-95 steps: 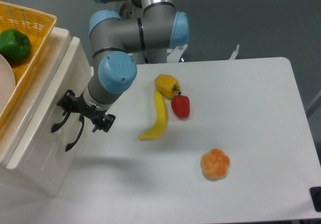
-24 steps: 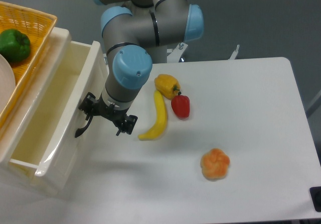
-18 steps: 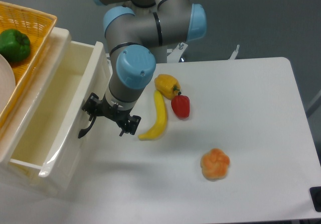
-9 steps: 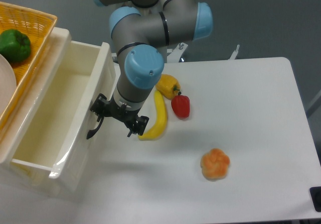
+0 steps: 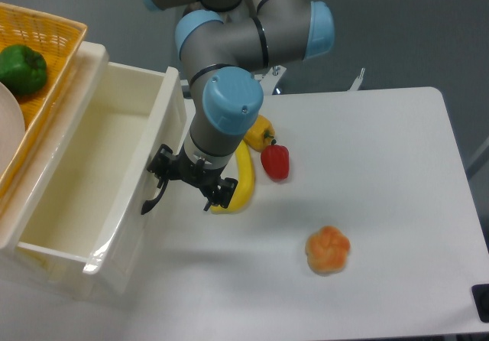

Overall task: Slide the top white drawer open
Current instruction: 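Keep pulling the drawer outward to its full extension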

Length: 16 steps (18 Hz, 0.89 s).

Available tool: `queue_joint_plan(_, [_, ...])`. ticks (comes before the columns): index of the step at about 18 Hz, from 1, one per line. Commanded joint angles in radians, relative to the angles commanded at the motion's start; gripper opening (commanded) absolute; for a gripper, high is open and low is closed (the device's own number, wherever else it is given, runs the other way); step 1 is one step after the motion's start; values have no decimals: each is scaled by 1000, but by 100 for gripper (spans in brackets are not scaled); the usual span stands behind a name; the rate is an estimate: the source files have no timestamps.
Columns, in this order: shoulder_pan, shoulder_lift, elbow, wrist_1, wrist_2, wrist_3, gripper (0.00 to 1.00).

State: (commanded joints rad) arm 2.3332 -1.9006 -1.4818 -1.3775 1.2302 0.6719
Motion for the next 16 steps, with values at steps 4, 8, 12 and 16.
queue_joint_plan(4, [8,-2,6,-2,0,9,100])
queue_joint_plan(8, [14,-2,11,-2,2,18,100])
queue_joint_plan(12, [26,-6,20,-2,2,21,100])
queue_joint_plan(16, [43,-5,21,-3,2,48,100])
